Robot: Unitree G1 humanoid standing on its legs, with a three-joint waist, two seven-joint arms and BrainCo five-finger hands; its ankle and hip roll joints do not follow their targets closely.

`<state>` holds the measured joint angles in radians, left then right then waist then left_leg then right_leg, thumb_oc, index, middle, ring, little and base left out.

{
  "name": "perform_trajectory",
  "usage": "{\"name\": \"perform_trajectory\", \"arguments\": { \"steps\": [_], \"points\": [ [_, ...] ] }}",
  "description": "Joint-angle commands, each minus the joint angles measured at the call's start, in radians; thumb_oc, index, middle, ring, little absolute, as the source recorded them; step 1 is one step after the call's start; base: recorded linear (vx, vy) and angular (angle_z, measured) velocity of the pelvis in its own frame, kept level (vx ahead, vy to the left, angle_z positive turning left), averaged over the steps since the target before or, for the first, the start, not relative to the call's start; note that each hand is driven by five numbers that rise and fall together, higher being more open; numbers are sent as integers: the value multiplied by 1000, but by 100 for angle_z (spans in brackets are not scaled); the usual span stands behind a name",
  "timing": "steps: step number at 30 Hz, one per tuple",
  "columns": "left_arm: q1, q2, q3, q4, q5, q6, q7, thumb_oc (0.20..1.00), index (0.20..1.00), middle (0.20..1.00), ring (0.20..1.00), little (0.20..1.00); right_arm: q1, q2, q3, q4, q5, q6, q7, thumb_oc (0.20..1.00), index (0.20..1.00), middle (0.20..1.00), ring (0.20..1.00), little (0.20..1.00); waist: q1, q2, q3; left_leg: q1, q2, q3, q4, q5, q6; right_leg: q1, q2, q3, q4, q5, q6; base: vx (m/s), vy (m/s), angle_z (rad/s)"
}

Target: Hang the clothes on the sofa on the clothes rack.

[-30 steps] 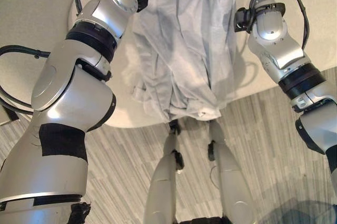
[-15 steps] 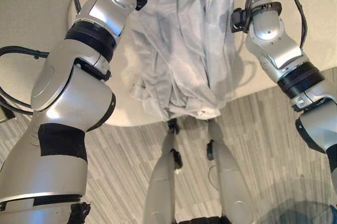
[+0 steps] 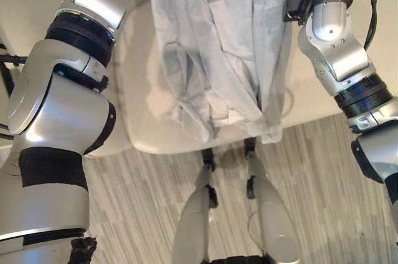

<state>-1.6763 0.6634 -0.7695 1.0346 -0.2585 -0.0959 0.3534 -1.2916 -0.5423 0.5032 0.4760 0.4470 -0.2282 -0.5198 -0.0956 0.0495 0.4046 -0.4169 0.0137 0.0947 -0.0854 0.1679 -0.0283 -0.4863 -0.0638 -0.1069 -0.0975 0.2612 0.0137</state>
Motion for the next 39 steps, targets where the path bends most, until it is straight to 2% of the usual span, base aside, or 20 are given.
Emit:
{"name": "perform_trajectory", "arguments": {
  "steps": [1, 3, 4, 5, 6, 7, 8, 13, 19, 24, 29, 34, 37, 39],
  "points": [
    [32, -39, 22, 7, 61, -64, 58, 200, 200, 200, 200, 200, 47, 8, -60, -12, -75, -46, -17, 200, 200, 200, 200, 200, 28, -12, -142, 46, 38, -55, -2, -80, -60, 87, -95, 36, 10, -94, 164, 114, -14, 7],
    [41, -38, 25, -8, 75, -62, 61, 200, 200, 200, 200, 200, 61, 9, -66, -28, -83, -42, -13, 200, 200, 200, 200, 200, 28, -14, -152, 65, 38, -53, -2, -80, -58, 107, -98, 33, 10, -95, 164, 89, -14, 1],
    [68, -39, 41, -35, 92, -61, 64, 200, 200, 200, 200, 200, 101, 8, -83, -53, -107, -31, -5, 200, 200, 200, 200, 200, 29, -14, -184, 115, 41, -47, -2, -101, -55, 154, -97, 25, 10, -110, 164, 76, -14, 4],
    [69, -39, 41, -36, 93, -60, 65, 200, 200, 200, 200, 200, 103, 8, -84, -55, -108, -30, -6, 200, 200, 200, 200, 200, 29, -15, -184, 114, 39, -47, -2, -96, -55, 153, -99, 25, 10, -105, 163, 204, -41, 3],
    [93, -41, 53, -59, 109, -62, 64, 200, 200, 200, 200, 200, 141, 4, -100, -69, -117, -26, 4, 200, 200, 200, 200, 200, 31, -16, -220, 154, 42, -42, -2, -113, -53, 193, -95, 18, 10, -121, 164, 77, -25, 2],
    [94, -41, 54, -60, 110, -62, 65, 200, 200, 200, 200, 200, 142, 4, -100, -71, -117, -26, 4, 200, 200, 200, 200, 200, 30, -17, -220, 151, 40, -43, -2, -108, -53, 191, -96, 18, 10, -116, 163, 172, -44, 1],
    [118, -42, 65, -80, 122, -60, 64, 200, 200, 200, 200, 200, 176, 1, -119, -83, -125, -19, 11, 200, 200, 200, 200, 200, 31, -17, -256, 178, 39, -38, -2, -115, -51, 216, -96, 12, 10, -126, 164, 115, -32, 5],
    [195, -28, 98, -129, 147, -59, 53, 200, 200, 200, 200, 200, 254, -24, -158, -107, -152, -6, 31, 200, 200, 200, 200, 200, 40, -20, -336, 253, 49, -40, -2, -135, -52, 289, -90, -8, 10, -153, 163, 106, -54, 11],
    [281, 12, 147, -236, 167, -69, 38, 200, 200, 200, 200, 200, 278, -59, -174, -102, -194, 10, 51, 200, 200, 200, 200, 200, 61, -29, -417, 333, 69, -40, -2, -150, -62, 371, -75, -32, 10, -186, 154, 63, -56, 7],
    [323, 7, 179, -295, 162, -68, 31, 200, 200, 200, 200, 200, 259, -67, -159, -42, -189, 24, 72, 200, 200, 200, 200, 200, 78, -43, -469, 384, 91, -45, -2, -153, -75, 440, -58, -65, 10, -211, 146, 16, -81, 9],
    [358, 9, 208, -316, 170, -59, 28, 200, 200, 200, 200, 200, 257, -57, -148, -13, -179, 27, 85, 200, 200, 200, 200, 200, 90, -55, -493, 418, 107, -45, -2, -157, -83, 483, -44, -79, 10, -230, 140, 26, -52, 6],
    [427, 45, 239, -412, 225, -53, 27, 200, 200, 200, 200, 200, 292, -65, -132, -17, -185, 28, 121, 200, 200, 200, 200, 200, 106, -71, -513, 456, 136, -52, -2, -160, -91, 526, -18, -85, 10, -256, 125, 34, -67, 7],
    [464, 45, 264, -449, 230, -52, 20, 200, 200, 200, 200, 200, 301, -70, -119, -26, -198, 31, 136, 200, 200, 200, 200, 200, 112, -72, -511, 470, 141, -60, 6, -165, -90, 543, -8, -80, 10, -268, 117, 22, -17, 7],
    [492, 40, 286, -478, 220, -57, 19, 200, 200, 200, 200, 200, 300, -71, -109, -25, -197, 28, 149, 200, 200, 200, 200, 200, 120, -80, -492, 457, 132, -88, 59, -184, -83, 552, -10, -75, 10, -267, 109, 0, 0, 0]
  ]
}}
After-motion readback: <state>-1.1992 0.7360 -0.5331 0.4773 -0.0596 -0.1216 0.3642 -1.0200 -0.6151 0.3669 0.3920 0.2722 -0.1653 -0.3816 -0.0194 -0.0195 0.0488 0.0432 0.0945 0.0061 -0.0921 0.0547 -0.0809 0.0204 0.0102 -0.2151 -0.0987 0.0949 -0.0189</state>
